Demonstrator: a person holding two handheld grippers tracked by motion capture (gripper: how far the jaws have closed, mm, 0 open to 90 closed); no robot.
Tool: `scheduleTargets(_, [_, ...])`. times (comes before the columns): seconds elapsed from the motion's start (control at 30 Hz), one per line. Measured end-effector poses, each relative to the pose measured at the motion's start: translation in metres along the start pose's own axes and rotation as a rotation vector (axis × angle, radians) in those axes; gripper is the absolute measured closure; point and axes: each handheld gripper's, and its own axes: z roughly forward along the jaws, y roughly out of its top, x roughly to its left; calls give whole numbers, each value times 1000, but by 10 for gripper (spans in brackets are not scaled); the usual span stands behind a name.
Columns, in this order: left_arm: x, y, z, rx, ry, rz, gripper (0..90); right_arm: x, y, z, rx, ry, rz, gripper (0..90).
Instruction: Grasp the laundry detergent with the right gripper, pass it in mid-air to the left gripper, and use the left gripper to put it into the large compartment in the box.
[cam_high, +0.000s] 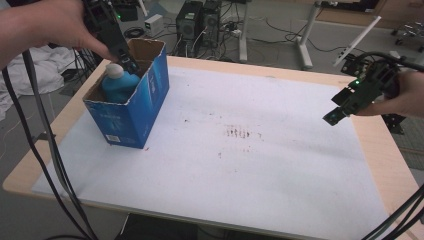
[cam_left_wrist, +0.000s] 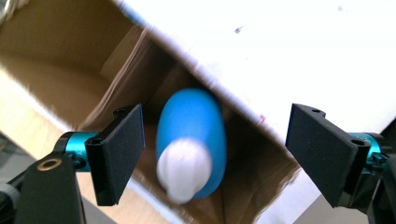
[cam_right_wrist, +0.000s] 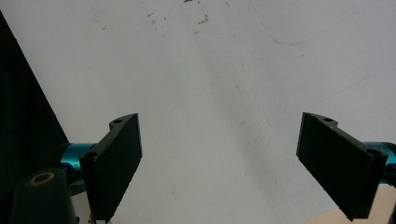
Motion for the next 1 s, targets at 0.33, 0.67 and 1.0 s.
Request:
scheduleTargets(0.33, [-28,47,15,5,-45,145,193,13,-1,-6,-21,-19,2,135])
scheduleTargets(0.67, [-57,84,37,45,-82,261,193,16,-7,-11,-44,-30,17,135])
scheduleTargets(1.0, [-69,97,48,47,-99,292,193,16,-11,-16,-54,-38,28,135])
